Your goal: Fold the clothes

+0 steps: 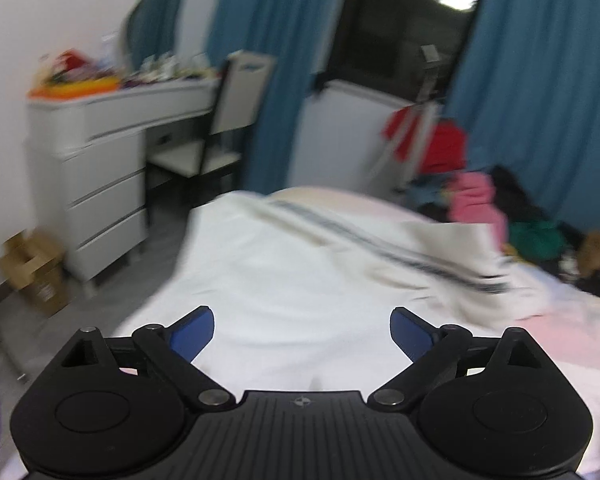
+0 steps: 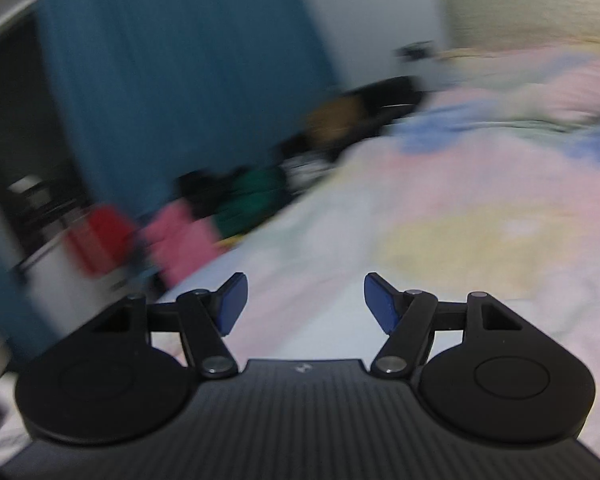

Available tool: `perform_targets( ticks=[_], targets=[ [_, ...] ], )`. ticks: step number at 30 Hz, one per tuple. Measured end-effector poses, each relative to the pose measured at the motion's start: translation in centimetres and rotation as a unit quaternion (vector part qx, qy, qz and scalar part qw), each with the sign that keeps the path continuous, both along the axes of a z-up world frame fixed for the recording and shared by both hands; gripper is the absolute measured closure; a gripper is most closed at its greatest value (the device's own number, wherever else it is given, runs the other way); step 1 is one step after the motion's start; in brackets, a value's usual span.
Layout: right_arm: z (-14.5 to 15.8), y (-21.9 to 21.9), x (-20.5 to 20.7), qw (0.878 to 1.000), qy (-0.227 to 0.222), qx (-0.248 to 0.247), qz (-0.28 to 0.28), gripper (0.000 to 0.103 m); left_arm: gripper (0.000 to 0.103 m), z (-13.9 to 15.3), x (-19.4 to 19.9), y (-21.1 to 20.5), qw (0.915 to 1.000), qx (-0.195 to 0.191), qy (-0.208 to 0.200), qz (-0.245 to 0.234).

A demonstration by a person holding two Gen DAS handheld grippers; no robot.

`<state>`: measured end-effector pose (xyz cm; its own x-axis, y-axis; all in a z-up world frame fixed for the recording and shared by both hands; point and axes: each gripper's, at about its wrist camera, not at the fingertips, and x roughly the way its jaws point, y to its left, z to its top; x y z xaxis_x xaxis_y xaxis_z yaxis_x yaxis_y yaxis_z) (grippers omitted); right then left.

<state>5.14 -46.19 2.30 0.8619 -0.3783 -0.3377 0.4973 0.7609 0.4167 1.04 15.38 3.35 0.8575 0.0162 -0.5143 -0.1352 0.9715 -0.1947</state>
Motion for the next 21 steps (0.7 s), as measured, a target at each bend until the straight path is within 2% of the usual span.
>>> perform_targets(
  ticks=[3,6,10,12,16,18,21],
  targets=[
    [1.4,3.1,0.0,0.997,-0.011,-0.019,0.071,0.035,0.006,0.3,0.6,-5.0,0.9986,0.015,-0.024,-0.044],
    [1.9,5.3,-0.4,0.992,-0.018,-0.032,0.124,0.035,0.006,-0.1,2.0,-9.7,0.9950,0.035,-0.031,-0.088],
    [1.7,7.6,-0.4,0.982,-0.017,-0.043,0.182,0.035,0.006,-1.6,3.9,-13.7,0.9900,0.044,-0.038,-0.129],
    [1.3,8.3,0.4,0.977,-0.010,-0.032,0.211,0.035,0.006,-3.0,4.5,-14.8,0.9875,0.054,-0.045,-0.141],
    [-1.0,8.1,2.9,0.970,0.023,0.028,0.240,0.035,0.006,-6.8,5.7,-14.8,0.9875,0.049,-0.036,-0.145],
    [-2.2,7.3,5.5,0.963,0.040,0.072,0.257,0.035,0.006,-8.4,6.1,-14.2,0.9886,0.037,-0.026,-0.144],
    [-4.5,5.8,10.0,0.955,0.043,0.143,0.257,0.035,0.005,-10.6,6.6,-13.3,0.9898,0.022,-0.016,-0.140]
  ],
)
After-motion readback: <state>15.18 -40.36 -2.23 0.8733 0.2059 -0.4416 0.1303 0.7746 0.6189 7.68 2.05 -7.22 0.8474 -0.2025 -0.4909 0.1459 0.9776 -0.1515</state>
